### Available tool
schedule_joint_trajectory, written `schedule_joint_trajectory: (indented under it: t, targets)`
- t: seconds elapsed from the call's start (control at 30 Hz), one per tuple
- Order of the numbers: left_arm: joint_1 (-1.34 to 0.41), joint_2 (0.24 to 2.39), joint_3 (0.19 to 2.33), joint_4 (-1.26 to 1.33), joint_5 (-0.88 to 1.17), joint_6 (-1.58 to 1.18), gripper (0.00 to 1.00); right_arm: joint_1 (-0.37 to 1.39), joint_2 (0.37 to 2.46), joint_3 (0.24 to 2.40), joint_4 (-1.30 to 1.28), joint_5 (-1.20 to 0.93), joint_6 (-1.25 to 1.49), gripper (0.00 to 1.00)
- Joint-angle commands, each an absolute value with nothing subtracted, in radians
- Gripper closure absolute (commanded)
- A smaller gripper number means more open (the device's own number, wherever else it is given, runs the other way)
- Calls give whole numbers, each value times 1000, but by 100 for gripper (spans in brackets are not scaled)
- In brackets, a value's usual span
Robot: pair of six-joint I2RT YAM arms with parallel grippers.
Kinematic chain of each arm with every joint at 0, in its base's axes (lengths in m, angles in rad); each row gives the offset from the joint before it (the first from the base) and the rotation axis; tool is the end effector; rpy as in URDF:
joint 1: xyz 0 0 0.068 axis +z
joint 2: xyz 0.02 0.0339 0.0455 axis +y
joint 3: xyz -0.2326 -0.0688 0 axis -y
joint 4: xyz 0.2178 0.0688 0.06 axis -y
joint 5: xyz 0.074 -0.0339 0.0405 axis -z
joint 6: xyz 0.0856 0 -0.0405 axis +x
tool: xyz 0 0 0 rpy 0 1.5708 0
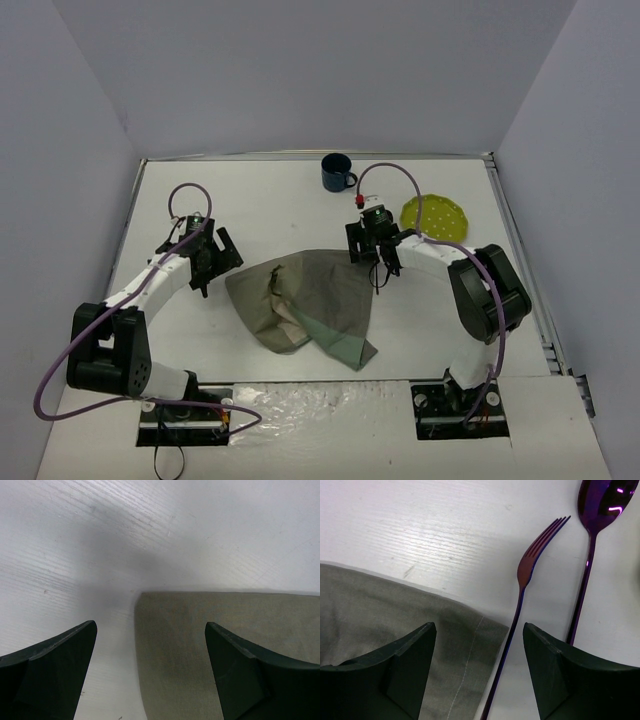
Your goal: Set the dinner table for one person
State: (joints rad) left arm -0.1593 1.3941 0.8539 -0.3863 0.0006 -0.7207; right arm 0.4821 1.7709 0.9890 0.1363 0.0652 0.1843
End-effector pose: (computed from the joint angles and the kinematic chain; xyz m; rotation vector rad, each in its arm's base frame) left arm 0.2889 -0.0465 0.1543 -0.7021 2.4361 -0.3611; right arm 0.3485 0.1761 0.1346 -0.2950 2.2113 0.2951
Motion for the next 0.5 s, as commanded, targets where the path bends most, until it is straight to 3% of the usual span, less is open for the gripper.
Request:
schedule_joint_trajectory:
  t: [0.0, 0.47]
  targets:
    - [-155, 1372, 865, -359, -12, -735, 14, 503, 1713, 1015, 167, 105, 158, 34]
    - [-155, 1370, 849, -360, -12, -735, 14, 504, 1825, 1030, 168, 58, 152, 33]
